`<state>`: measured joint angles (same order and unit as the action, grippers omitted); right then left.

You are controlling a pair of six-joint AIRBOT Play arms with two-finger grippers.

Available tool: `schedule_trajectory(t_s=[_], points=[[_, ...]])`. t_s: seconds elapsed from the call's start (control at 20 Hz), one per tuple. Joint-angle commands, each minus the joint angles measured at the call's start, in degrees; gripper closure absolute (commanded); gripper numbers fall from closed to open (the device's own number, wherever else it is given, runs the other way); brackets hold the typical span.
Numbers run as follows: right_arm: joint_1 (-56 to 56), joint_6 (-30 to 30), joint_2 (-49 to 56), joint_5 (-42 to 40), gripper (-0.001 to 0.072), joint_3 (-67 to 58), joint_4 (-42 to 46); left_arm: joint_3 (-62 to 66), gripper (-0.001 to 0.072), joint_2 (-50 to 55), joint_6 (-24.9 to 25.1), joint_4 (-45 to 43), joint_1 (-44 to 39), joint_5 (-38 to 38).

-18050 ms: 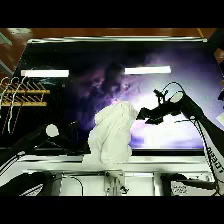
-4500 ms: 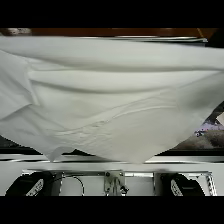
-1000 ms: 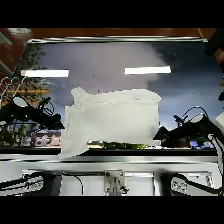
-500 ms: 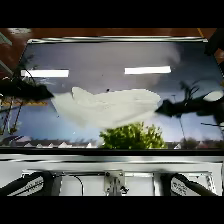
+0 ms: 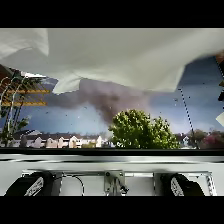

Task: Fold the shirts.

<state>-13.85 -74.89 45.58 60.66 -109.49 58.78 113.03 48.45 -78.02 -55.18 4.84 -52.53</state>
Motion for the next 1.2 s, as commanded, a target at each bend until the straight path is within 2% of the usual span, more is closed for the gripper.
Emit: schedule_trajectory(t_s=[0.0, 0.15, 0.35, 0.55, 0.65, 0.8, 0.95, 1.15], points=[[0.0, -4.3, -7.7, -0.4, 0.0638, -4.3, 12.3, 2.7, 0.0676, -5.0, -1.7, -2.0, -0.1, -3.2], [0.0, -5.8, -9.1, 10.0, 0.0638, -4.3, 12.0, 2.7, 0.0676, -6.6, -1.8, -5.3, -0.1, -6.9], [0.0, -6.1, -6.5, 24.7, 0.0638, -4.3, 13.9, 0.1, 0.0676, -6.3, -1.8, -8.4, -0.1, -17.6], [0.0, -6.4, 2.7, 42.2, 0.0638, -3.7, 13.8, -10.6, 0.0676, -6.2, -1.8, -14.3, -0.1, -23.1], [0.0, -8.1, 7.5, 45.8, 0.0638, 0.3, 13.4, -19.3, 0.0676, -6.2, -2.0, -14.5, -0.1, -22.8], [0.1, -8.4, 11.2, 41.5, 0.0639, 14.6, 13.3, -34.6, 0.0676, -4.2, -3.7, -14.5, -0.1, -21.6], [1.9, -8.5, 15.8, 27.2, 0.0639, 30.9, 13.4, -45.4, 0.0676, 3.8, -4.5, -13.0, -0.2, -12.2], [10.9, -10.9, 29.1, 5.0, 0.0638, 34.4, 16.9, -40.8, 0.0677, 23.8, -4.7, -9.3, -2.3, -2.1]])
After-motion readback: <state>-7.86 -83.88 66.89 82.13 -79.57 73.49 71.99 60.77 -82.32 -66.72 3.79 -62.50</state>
